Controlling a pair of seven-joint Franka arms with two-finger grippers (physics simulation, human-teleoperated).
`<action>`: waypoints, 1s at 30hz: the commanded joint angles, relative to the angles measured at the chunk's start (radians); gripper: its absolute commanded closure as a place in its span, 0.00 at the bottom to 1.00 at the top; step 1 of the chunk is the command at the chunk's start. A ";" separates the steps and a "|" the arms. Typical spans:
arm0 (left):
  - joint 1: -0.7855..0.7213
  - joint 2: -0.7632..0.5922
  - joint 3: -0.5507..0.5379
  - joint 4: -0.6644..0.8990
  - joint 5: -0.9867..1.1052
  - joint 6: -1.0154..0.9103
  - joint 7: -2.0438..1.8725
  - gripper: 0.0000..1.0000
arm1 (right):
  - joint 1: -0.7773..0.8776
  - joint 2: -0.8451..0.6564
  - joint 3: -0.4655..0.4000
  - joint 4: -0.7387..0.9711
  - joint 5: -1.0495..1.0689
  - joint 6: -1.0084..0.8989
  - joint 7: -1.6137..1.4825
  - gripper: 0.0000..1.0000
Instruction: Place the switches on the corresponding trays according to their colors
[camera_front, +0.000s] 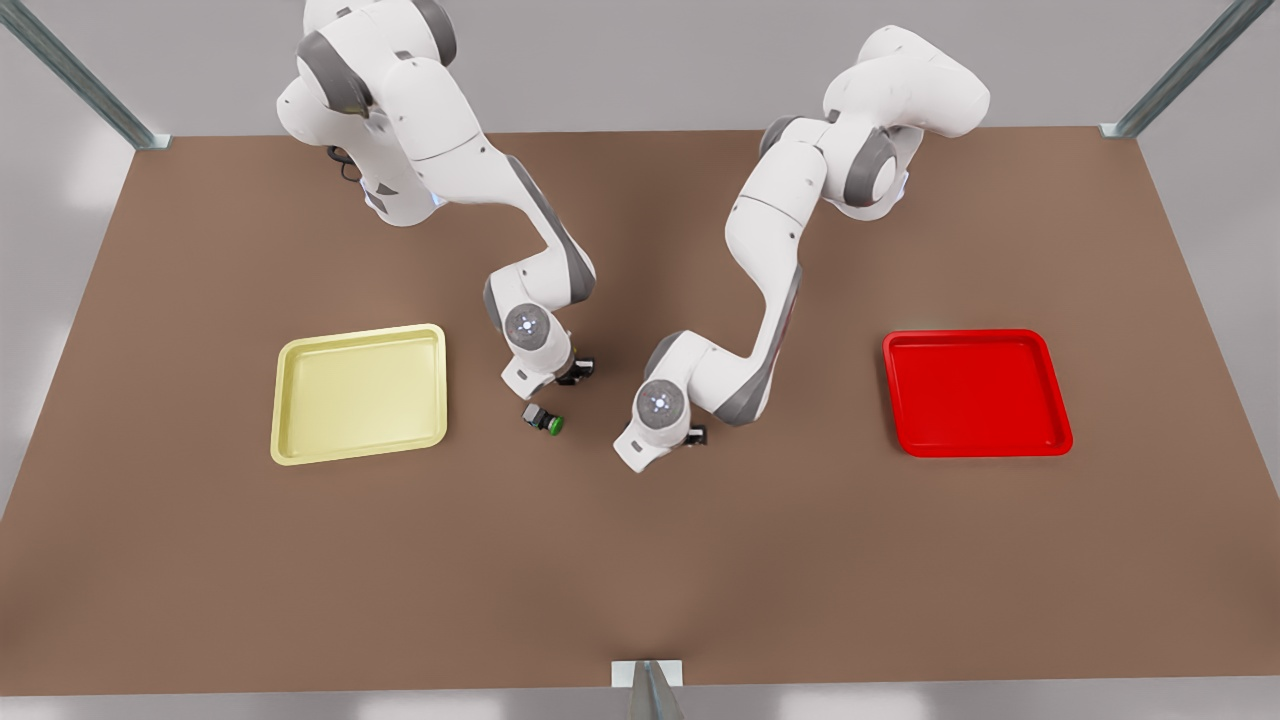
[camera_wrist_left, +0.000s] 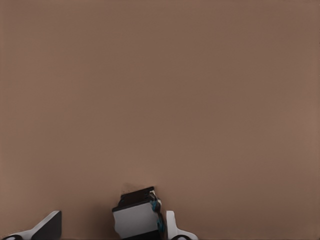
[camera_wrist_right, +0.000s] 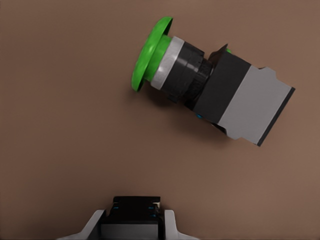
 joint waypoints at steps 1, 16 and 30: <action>0.000 0.000 0.000 0.000 -0.002 0.000 -0.001 0.00 | 0.000 0.000 0.000 0.000 0.000 0.000 0.000 0.45; 0.000 -0.003 0.046 -0.002 -0.127 0.012 -0.176 0.00 | -0.006 -0.003 0.000 0.000 -0.002 0.000 -0.005 0.47; -0.069 0.037 0.114 0.000 -0.127 0.074 -0.360 0.00 | -0.383 -0.397 0.002 -0.322 -0.202 -0.012 -0.118 0.47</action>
